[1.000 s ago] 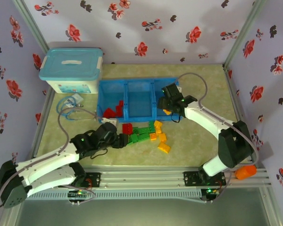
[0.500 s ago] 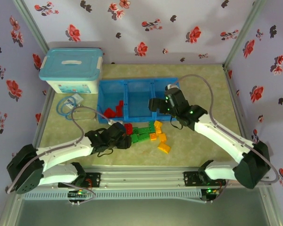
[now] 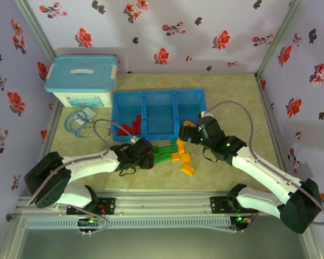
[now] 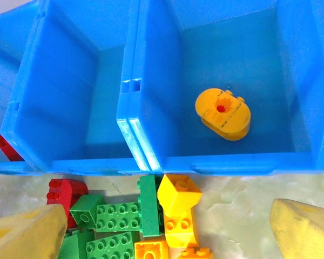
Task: Sort the legos into containers by color
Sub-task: Pick up the lego from the middle-left of the table.
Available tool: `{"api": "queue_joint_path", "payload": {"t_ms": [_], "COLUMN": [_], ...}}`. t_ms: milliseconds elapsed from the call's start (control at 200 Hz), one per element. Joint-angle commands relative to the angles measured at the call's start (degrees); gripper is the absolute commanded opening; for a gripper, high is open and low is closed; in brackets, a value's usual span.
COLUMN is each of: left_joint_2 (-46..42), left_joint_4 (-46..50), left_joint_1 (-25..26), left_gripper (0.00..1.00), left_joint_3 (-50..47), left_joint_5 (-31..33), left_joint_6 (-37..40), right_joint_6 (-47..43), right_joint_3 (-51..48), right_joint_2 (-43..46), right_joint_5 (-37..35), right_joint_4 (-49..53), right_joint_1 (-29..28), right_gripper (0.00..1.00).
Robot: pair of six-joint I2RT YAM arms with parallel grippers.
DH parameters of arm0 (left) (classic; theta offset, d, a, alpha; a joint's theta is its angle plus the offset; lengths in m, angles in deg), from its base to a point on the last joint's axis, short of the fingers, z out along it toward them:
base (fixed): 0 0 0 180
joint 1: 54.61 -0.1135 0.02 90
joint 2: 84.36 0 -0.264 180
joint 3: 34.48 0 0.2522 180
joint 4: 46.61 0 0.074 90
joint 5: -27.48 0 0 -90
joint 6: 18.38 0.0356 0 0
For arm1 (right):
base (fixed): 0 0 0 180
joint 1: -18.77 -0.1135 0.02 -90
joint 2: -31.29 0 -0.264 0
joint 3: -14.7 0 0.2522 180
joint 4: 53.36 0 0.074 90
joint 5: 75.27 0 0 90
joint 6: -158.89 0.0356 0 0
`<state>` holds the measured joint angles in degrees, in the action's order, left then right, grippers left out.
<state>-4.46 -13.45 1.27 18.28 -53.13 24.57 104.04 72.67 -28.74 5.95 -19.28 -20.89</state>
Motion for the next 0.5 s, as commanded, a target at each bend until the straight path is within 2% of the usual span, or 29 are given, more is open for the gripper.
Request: {"api": "queue_joint_path", "payload": {"t_ms": [0, 180, 350, 495], "left_joint_2": [2.0, 4.4, 5.9, 5.1], "left_joint_4": [-1.5, -3.5, -4.0, -2.5], "left_joint_1": [-0.6, -2.3, -3.2, -3.1], "left_gripper": [0.64, 0.59, 0.48, 0.31], "left_joint_3": [1.6, 1.1, 0.7, 0.2], "left_joint_5": [-0.7, -1.8, -2.5, -2.5], "left_joint_6": [-1.2, -2.0, -2.6, -3.4], "right_joint_6": [1.6, 2.2, 2.4, 2.8], "right_joint_3": [-1.5, -2.9, -3.5, -4.3], "right_joint_2": [1.7, 3.2, 4.4, 4.8], "right_joint_5": [-1.2, -1.4, -1.7, -2.0], "right_joint_4": [-1.7, -1.8, -1.7, -2.2], "right_joint_1": [-0.2, -0.2, -0.2, -0.2], "right_gripper": [0.96, 0.96, 0.96, 0.95]}}
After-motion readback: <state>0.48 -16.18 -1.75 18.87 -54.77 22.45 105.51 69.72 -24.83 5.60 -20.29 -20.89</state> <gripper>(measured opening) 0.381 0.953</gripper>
